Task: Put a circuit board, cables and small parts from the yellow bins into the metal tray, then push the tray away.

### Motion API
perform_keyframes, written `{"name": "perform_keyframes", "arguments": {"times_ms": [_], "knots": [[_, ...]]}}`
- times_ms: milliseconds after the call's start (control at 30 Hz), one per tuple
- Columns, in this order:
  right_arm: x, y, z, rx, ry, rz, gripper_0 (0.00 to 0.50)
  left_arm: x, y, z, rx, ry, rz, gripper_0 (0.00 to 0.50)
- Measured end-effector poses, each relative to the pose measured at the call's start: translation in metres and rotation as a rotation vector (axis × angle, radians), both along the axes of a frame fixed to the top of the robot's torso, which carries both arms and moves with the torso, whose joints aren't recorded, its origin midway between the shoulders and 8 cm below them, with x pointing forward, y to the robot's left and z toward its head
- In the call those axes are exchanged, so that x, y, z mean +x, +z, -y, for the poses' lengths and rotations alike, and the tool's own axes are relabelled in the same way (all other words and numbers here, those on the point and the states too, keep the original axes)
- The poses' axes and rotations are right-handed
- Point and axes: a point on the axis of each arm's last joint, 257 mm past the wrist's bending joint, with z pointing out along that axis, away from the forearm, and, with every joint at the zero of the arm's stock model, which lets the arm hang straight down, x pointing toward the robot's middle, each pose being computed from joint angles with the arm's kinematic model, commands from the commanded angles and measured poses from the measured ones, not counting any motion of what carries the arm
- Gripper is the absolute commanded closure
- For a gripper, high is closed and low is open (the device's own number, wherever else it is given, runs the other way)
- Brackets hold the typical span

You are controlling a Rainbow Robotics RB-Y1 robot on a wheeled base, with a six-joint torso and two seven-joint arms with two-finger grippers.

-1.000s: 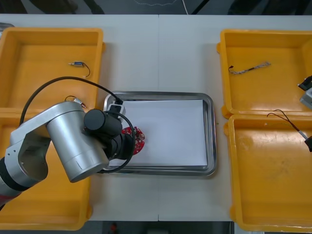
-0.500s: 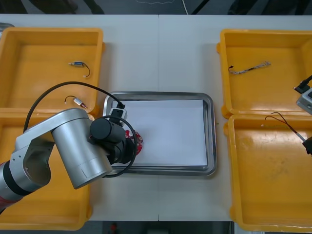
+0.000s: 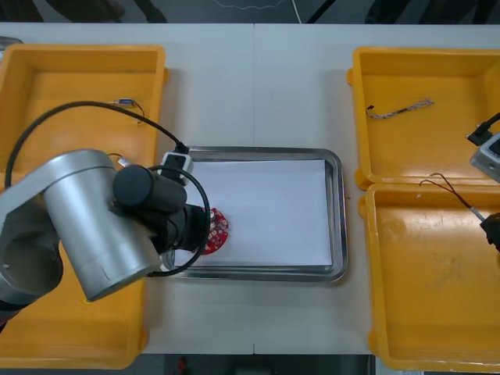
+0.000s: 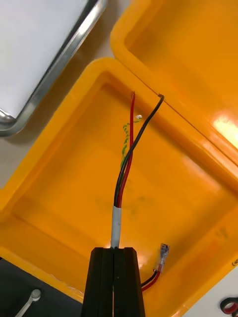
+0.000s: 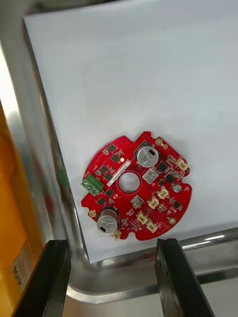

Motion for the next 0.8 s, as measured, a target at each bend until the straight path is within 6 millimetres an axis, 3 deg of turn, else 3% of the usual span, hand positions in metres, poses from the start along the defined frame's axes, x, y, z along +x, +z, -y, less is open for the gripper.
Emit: {"name": "perform_keyframes", "arguments": {"times_ms": [200, 433, 600, 800], "knots": [[0.008, 0.011, -0.033, -0.015, 0.125, 0.017, 0.5, 0.006, 0.04, -0.027, -0.039, 0.089, 0.008, 0.0], [0.012, 0.012, -0.086, -0.101, 0.333, 0.016, 0.5, 0.025, 0.079, -0.069, -0.114, 0.228, 0.01, 0.0], [0.018, 0.008, -0.116, -0.178, 0.442, 0.027, 0.5, 0.048, 0.089, -0.095, -0.141, 0.324, -0.002, 0.0], [0.028, -0.003, -0.167, -0.161, 0.528, 0.012, 0.5, 0.073, 0.088, -0.117, -0.144, 0.42, -0.045, 0.0]]}}
